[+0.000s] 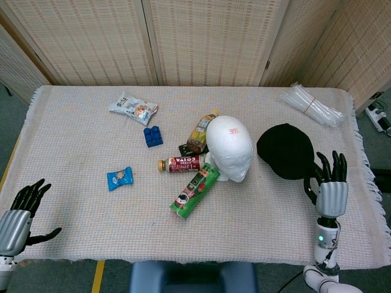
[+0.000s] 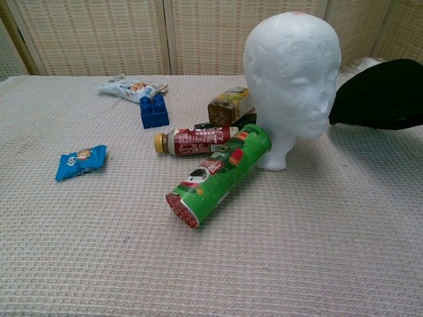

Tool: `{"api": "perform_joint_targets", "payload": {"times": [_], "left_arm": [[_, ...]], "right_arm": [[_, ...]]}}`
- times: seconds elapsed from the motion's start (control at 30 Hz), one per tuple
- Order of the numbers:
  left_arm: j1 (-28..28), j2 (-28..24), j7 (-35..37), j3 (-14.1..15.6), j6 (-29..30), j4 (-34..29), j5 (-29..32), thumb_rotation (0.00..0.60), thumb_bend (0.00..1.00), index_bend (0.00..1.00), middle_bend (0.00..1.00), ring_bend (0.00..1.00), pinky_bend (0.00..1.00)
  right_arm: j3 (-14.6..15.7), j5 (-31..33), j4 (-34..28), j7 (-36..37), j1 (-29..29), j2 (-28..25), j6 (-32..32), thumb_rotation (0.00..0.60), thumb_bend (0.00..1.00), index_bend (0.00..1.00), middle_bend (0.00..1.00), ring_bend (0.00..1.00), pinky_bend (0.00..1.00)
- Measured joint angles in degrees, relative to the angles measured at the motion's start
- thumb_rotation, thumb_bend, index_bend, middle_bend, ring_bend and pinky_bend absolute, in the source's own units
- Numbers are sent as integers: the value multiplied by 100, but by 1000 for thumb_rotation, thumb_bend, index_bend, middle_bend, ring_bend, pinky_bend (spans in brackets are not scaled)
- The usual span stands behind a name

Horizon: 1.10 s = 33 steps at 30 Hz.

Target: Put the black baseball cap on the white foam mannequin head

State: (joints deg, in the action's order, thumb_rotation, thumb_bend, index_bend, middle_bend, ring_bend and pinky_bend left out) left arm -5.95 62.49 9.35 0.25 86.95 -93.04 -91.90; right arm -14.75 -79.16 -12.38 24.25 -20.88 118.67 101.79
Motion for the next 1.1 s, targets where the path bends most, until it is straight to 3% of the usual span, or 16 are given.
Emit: {"api": "perform_joint_targets", "payload": {"times": [0.63, 1.1], "left_arm": [[-22, 90, -121, 5, -122, 59, 65, 600, 102, 5, 0, 0, 47], [-53, 211, -331, 4, -262, 183, 170, 600, 103, 4, 0, 0, 47]], "right_arm": [[-930, 529, -864, -263, -1204, -862, 358, 600, 426, 872, 219, 0, 0], [-1277, 393, -2390, -1541, -2149, -1631, 434, 600, 420, 877, 223, 0, 0]]}}
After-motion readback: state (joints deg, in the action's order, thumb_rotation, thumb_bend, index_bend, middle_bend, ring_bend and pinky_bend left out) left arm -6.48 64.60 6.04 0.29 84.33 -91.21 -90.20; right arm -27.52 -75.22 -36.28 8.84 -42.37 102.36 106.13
